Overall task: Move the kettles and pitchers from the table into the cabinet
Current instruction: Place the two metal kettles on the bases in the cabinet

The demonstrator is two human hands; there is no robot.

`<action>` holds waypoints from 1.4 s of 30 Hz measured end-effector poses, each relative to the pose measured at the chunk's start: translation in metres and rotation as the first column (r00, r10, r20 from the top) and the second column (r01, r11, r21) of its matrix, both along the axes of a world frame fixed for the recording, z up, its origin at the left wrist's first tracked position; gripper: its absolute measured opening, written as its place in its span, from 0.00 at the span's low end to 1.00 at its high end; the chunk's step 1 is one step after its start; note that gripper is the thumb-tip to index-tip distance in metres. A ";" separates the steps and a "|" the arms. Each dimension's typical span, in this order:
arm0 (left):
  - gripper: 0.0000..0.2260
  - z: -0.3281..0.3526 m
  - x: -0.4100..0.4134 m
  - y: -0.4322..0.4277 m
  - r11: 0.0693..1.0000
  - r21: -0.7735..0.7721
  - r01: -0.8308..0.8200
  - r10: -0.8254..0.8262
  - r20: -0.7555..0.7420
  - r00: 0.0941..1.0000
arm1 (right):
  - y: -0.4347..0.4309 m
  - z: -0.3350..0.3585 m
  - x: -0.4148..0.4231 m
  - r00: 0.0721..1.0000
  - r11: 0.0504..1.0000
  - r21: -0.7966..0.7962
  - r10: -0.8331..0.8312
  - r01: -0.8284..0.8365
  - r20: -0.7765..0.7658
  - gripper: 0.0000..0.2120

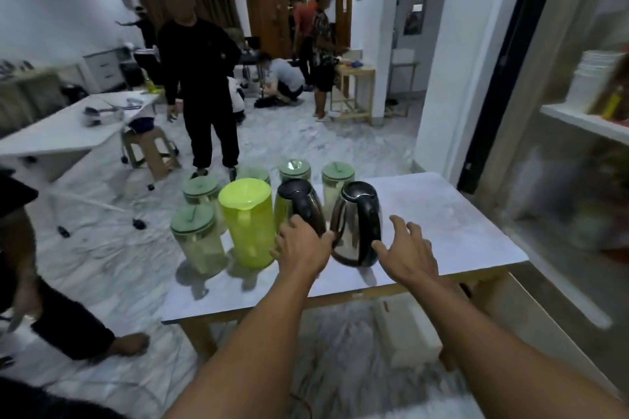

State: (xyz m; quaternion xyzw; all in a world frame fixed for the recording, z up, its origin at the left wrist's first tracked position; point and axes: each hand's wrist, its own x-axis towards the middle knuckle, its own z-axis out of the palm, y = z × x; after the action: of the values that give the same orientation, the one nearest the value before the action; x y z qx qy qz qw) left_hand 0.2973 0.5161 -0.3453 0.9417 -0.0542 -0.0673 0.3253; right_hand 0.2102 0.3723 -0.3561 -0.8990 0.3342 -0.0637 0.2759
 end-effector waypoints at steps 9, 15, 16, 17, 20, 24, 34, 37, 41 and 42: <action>0.29 -0.071 0.111 -0.037 0.942 -0.310 -0.130 0.066 -0.208 0.976 | -0.025 -0.057 0.120 0.957 0.916 0.310 -0.285 0.255 0.054 0.25; 0.13 -0.098 0.132 -0.050 0.871 -0.461 -0.173 0.041 -0.284 0.958 | -0.042 -0.081 0.138 0.892 0.822 0.436 -0.443 0.366 0.086 0.14; 0.12 -0.100 0.131 -0.052 0.860 -0.480 -0.174 0.033 -0.287 0.957 | -0.043 -0.083 0.137 0.889 0.820 0.444 -0.447 0.361 0.103 0.13; 0.12 -0.100 0.129 -0.052 0.851 -0.493 -0.179 0.036 -0.286 0.958 | -0.043 -0.084 0.136 0.884 0.818 0.452 -0.452 0.356 0.122 0.12; 0.10 -0.092 0.117 -0.048 0.829 -0.526 -0.189 0.057 -0.257 0.965 | -0.037 -0.084 0.126 0.862 0.814 0.457 -0.477 0.359 0.173 0.10; 0.08 -0.073 0.082 -0.038 0.852 -0.517 -0.084 -0.017 -0.187 0.982 | -0.025 -0.075 0.097 0.835 0.816 0.426 -0.509 0.391 0.209 0.12; 0.12 0.020 -0.055 -0.058 0.754 -0.652 0.080 -0.117 -0.014 0.993 | -0.031 0.015 -0.067 0.611 0.720 0.430 -0.692 0.545 0.385 0.09; 0.11 0.053 -0.102 -0.077 0.726 -0.675 0.130 -0.151 0.028 0.988 | -0.045 0.045 -0.124 0.477 0.646 0.451 -0.761 0.616 0.440 0.12; 0.12 0.091 -0.162 -0.102 0.676 -0.692 0.253 -0.285 0.072 0.956 | -0.060 0.087 -0.205 0.325 0.566 0.461 -0.801 0.683 0.502 0.07; 0.13 0.101 -0.176 -0.109 0.658 -0.696 0.287 -0.321 0.086 0.943 | -0.062 0.097 -0.225 0.297 0.552 0.448 -0.801 0.703 0.520 0.06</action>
State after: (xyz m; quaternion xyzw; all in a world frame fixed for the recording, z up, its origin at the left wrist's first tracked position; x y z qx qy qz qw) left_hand 0.1213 0.4066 -0.2446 0.7234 -0.2248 -0.1160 0.6424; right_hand -0.0148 0.3103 -0.2594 -0.5234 0.5935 -0.4843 0.3732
